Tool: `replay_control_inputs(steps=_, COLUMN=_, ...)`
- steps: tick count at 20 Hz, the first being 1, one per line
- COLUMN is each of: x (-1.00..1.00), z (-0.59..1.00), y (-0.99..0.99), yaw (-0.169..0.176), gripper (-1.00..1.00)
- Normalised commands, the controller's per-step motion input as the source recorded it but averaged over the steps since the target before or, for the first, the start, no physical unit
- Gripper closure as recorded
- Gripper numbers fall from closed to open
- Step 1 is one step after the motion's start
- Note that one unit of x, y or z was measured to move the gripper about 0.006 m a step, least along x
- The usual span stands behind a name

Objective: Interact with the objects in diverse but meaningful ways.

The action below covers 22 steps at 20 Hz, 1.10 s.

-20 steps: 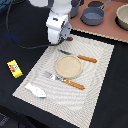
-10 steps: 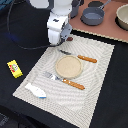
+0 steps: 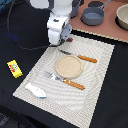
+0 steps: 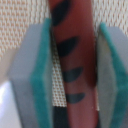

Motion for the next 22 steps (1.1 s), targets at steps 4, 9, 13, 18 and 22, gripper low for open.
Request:
replay_control_inputs(steps=4, x=0.0, z=0.17, y=0.11, yaw=0.002, gripper=1.0)
replay_control_inputs(steps=9, x=0.12, z=0.71, y=0.2, yaw=0.0, gripper=1.0)
replay_control_inputs(steps=13, x=0.56, z=0.99, y=0.43, yaw=0.0, gripper=1.0)
replay_control_inputs(steps=18, x=0.82, z=0.99, y=0.6, yaw=0.0, gripper=1.0)
replay_control_inputs(steps=22, x=0.84, z=0.9, y=0.63, yaw=0.0, gripper=1.0)
